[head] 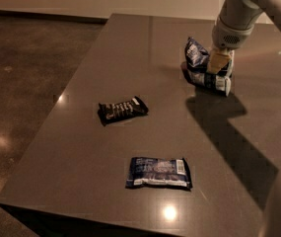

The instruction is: Pick blue chip bag

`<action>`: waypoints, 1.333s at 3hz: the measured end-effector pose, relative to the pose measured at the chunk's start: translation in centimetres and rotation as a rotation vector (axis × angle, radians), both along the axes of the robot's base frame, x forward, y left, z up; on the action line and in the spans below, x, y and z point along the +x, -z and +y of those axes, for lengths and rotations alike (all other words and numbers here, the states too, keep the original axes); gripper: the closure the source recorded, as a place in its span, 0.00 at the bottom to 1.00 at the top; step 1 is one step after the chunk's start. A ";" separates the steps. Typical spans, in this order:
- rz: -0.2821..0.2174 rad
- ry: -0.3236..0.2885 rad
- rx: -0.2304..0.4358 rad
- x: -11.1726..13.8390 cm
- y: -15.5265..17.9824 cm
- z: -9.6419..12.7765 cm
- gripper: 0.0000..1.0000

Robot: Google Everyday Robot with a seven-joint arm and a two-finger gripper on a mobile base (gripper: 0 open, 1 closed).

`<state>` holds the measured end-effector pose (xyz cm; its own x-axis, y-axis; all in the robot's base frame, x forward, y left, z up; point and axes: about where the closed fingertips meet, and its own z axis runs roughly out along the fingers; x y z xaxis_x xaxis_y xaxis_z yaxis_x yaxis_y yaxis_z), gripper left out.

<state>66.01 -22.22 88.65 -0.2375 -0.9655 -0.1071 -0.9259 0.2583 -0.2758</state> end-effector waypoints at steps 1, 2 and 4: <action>-0.014 -0.019 0.018 -0.5 -1.4 0.6 0.96; -0.022 -0.038 0.074 -1.1 -3.6 1.2 1.00; -0.071 -0.102 0.201 -2.0 -10.5 3.3 1.00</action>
Offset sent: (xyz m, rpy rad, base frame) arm -0.0206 0.0212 0.0863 0.1778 -0.0429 0.0628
